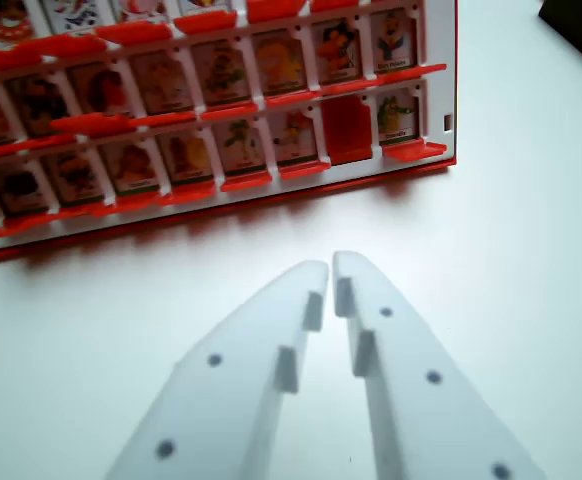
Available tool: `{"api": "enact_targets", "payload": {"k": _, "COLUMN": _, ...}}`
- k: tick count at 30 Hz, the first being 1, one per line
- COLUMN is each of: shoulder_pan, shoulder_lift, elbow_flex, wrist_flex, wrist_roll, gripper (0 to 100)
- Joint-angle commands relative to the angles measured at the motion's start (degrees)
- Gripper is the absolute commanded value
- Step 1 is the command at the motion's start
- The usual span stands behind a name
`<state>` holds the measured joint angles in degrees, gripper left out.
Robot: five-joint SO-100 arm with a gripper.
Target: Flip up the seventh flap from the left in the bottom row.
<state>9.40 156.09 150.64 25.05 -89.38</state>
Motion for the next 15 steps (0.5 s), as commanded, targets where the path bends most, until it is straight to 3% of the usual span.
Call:
{"api": "enact_targets", "payload": {"k": 1, "shoulder_pan": -1.3, "shoulder_lift": 16.7, "elbow_flex": 1.5, "wrist_flex": 7.9, "wrist_roll": -0.18, "gripper": 0}}
{"api": "enact_targets", "payload": {"k": 9, "shoulder_pan": -3.3, "shoulder_lift": 31.4, "elbow_flex": 4.8, "wrist_flex": 19.6, "wrist_roll": -0.97, "gripper": 0}}
{"api": "enact_targets", "payload": {"k": 15, "shoulder_pan": -8.1, "shoulder_lift": 31.4, "elbow_flex": 3.5, "wrist_flex": 20.0, "wrist_roll": -0.62, "gripper": 0}}
